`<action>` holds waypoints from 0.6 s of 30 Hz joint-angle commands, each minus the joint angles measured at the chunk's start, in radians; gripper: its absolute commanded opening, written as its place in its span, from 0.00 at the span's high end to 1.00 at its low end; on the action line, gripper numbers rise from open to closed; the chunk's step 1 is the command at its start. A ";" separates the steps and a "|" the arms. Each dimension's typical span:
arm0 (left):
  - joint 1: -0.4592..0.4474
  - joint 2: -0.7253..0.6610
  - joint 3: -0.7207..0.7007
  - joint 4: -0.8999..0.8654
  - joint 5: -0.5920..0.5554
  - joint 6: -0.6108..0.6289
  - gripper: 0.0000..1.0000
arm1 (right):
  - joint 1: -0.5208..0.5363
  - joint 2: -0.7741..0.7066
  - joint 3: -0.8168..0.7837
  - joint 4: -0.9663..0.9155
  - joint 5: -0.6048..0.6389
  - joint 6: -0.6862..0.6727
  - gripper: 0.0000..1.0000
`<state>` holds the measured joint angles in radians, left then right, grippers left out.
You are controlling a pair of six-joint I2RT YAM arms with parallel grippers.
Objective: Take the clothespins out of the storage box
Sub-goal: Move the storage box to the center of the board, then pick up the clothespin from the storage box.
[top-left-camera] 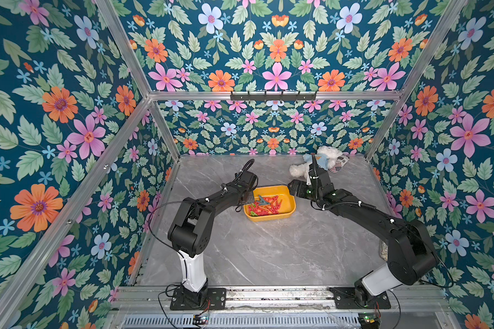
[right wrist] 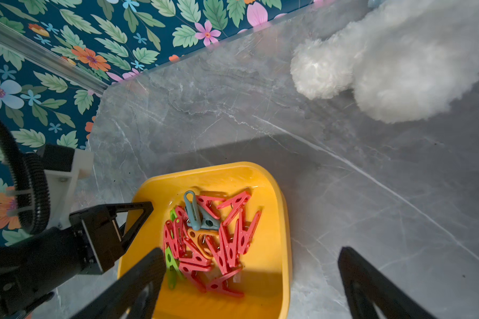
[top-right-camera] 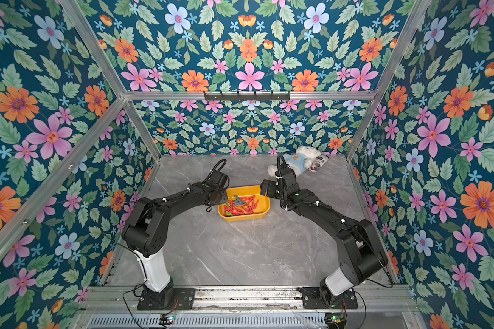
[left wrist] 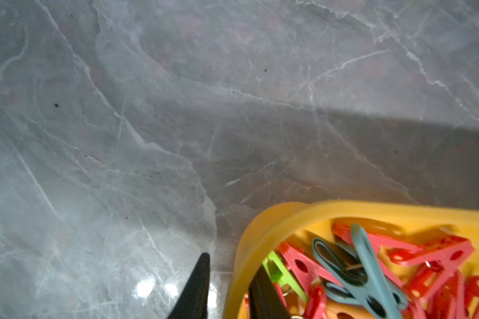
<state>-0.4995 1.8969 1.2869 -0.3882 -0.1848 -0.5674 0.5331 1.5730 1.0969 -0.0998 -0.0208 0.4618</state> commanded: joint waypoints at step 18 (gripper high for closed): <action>0.021 -0.094 0.055 -0.013 0.064 0.070 0.42 | 0.091 0.287 0.245 -0.167 0.113 0.126 0.50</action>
<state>-0.4797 1.8469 1.3567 -0.3897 -0.1303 -0.4919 0.6224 1.8313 1.3155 -0.2119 0.0456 0.5182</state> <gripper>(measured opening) 0.553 0.502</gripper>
